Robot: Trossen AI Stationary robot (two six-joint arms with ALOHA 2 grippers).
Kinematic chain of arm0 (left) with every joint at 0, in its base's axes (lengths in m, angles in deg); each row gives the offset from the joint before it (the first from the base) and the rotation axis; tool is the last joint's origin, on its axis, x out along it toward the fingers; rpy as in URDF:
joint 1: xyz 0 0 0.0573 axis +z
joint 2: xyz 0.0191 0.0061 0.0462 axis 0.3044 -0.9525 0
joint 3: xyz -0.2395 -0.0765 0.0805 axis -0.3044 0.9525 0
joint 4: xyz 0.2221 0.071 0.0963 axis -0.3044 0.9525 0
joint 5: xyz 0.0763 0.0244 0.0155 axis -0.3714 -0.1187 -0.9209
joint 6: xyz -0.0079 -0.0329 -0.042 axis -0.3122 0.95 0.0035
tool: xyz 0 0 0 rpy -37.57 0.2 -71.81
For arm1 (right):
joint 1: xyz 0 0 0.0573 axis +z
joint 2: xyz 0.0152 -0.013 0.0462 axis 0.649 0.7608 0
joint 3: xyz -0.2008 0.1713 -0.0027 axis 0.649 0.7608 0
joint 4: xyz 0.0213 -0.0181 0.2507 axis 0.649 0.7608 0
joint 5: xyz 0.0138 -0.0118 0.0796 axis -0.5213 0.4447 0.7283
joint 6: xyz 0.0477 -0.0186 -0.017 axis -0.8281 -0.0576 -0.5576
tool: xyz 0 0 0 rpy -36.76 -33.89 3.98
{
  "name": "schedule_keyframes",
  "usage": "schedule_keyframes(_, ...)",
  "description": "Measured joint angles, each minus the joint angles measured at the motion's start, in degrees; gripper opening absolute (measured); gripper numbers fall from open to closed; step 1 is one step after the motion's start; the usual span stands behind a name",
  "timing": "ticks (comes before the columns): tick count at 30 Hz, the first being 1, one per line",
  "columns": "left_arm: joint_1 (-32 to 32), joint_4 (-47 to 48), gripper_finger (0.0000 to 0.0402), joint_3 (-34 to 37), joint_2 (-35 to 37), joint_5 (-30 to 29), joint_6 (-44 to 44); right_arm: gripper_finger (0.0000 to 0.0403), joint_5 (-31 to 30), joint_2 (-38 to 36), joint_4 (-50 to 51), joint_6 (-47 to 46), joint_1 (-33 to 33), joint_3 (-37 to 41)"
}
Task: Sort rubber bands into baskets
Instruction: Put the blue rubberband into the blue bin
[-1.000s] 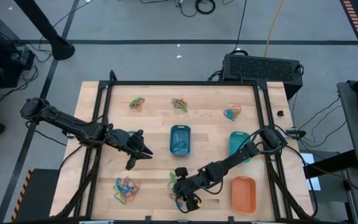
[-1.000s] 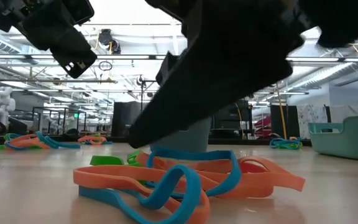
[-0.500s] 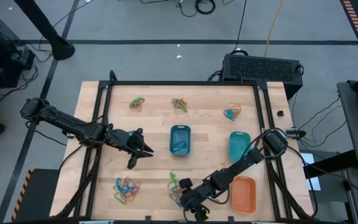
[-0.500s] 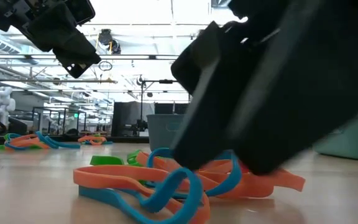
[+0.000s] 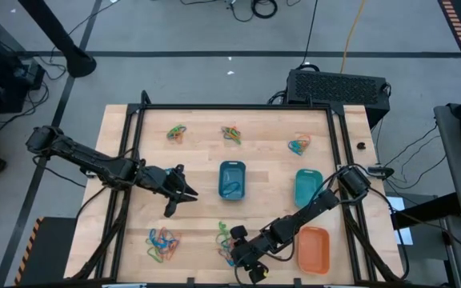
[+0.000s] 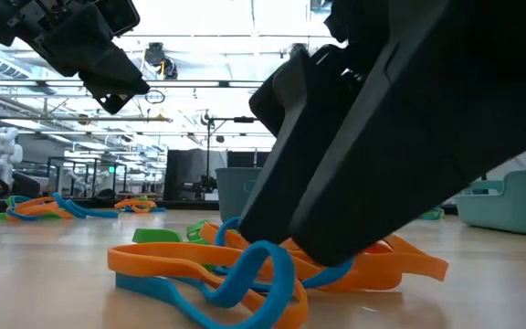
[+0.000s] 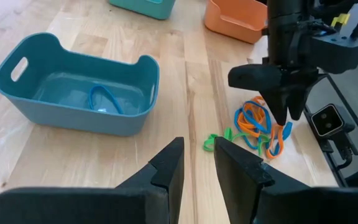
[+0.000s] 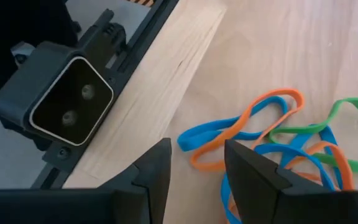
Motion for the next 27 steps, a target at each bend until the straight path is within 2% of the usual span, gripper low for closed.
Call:
schedule_keyframes(11, 0.0, 0.0, 0.0095, 0.0, 0.0, 0.0, -0.02, 0.0141, 0.09, 0.18, -2.57, 1.37, 0.02, 0.0)
schedule_keyframes(20, 0.0, 0.04, 0.0095, 0.02, 0.0, 0.0, 0.0, 0.0141, 0.06, 3.61, -6.81, 0.65, 0.02, 0.02)
schedule_keyframes(27, 0.0, 0.04, 0.0095, 0.02, 0.0, 0.0, 0.02, 0.0109, -1.6, 3.66, -6.75, -0.25, 0.0, 0.02)
